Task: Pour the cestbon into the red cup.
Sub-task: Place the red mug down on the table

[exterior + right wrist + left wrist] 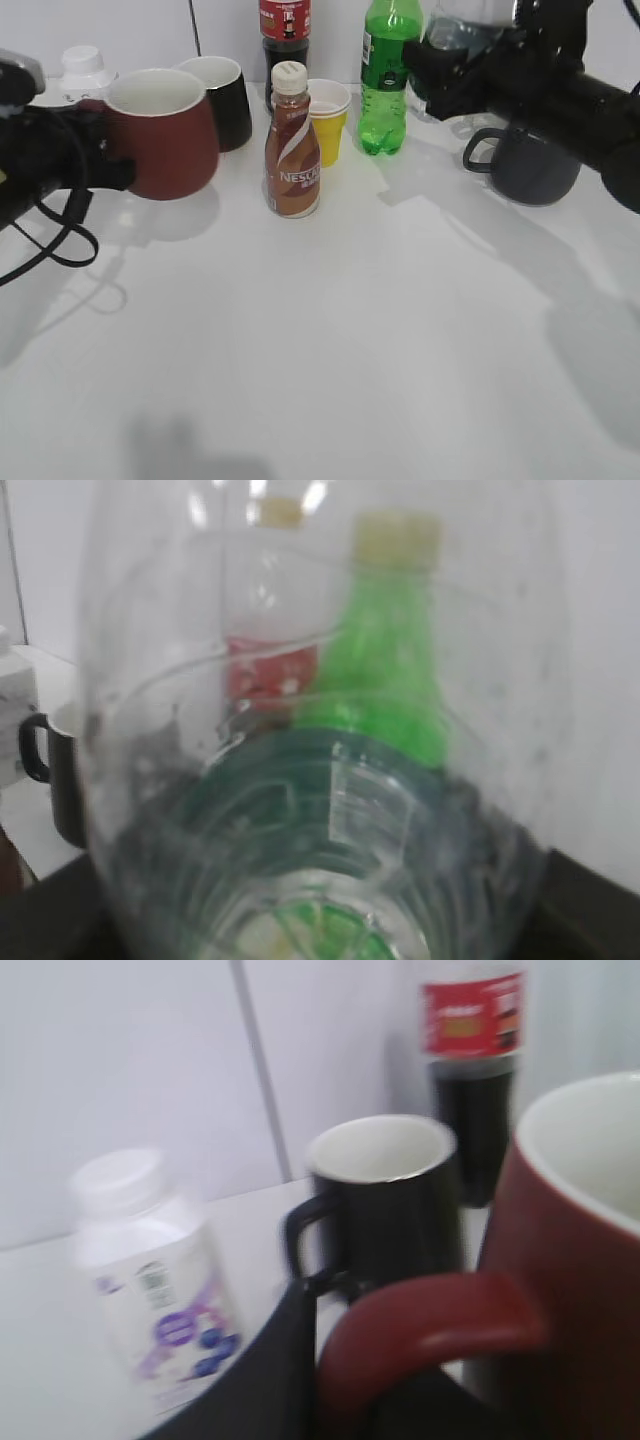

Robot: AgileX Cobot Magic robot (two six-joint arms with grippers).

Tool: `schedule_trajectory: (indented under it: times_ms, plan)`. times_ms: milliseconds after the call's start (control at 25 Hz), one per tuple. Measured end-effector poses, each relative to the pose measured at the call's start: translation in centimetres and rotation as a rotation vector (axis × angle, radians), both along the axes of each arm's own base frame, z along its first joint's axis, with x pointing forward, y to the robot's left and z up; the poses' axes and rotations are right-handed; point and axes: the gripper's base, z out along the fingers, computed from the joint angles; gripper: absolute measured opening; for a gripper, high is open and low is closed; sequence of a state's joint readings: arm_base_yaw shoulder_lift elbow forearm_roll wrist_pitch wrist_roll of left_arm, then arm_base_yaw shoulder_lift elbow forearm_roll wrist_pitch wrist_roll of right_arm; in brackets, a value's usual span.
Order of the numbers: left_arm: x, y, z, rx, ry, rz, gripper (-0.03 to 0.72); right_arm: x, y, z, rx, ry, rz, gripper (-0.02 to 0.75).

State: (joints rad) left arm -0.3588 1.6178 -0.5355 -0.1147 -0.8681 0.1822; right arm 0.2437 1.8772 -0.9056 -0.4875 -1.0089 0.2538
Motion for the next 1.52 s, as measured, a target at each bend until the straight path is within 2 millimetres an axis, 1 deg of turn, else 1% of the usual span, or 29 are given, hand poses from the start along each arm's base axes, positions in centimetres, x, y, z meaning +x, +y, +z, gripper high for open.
schedule_trajectory:
  times_ms: [160,280,480,640,880,1040,1120,1240,1360,1520]
  plan:
    - [1.1,1.6,-1.4,0.002,-0.014,0.069,0.060,0.5,0.0,-0.9,-0.008,0.028,-0.009,0.480]
    - [1.8,2.3,-2.6,0.003,-0.031,0.101,0.060,0.9,0.1,-0.9,-0.030,0.046,-0.020,0.480]
    - [3.9,2.0,-4.6,0.016,-0.006,0.110,0.060,1.0,0.1,-1.2,-0.073,0.069,-0.012,0.480]
    - [5.2,1.6,-5.7,0.020,0.006,0.109,0.060,1.0,0.1,-1.6,-0.101,0.100,-0.021,0.480]
    - [6.5,1.3,-7.7,0.028,0.025,0.110,0.060,1.0,0.0,-1.8,-0.111,0.118,-0.022,0.480]
    - [6.7,1.3,-8.0,0.022,0.018,0.113,0.060,0.9,0.1,-2.0,-0.131,0.136,-0.013,0.480]
    - [6.7,1.3,-8.0,0.018,0.014,0.113,0.082,0.9,0.1,-2.2,-0.145,0.156,-0.011,0.480]
    - [6.2,1.4,-8.2,0.015,0.011,0.114,0.193,0.9,0.0,-2.7,-0.175,0.198,-0.015,0.480]
    - [5.5,1.6,-8.4,0.014,-0.002,0.116,0.282,0.8,0.1,-3.0,-0.168,0.235,-0.005,0.480]
    - [4.2,2.0,-8.4,0.018,-0.003,0.116,0.312,0.9,0.3,-4.3,-0.127,0.262,0.019,0.480]
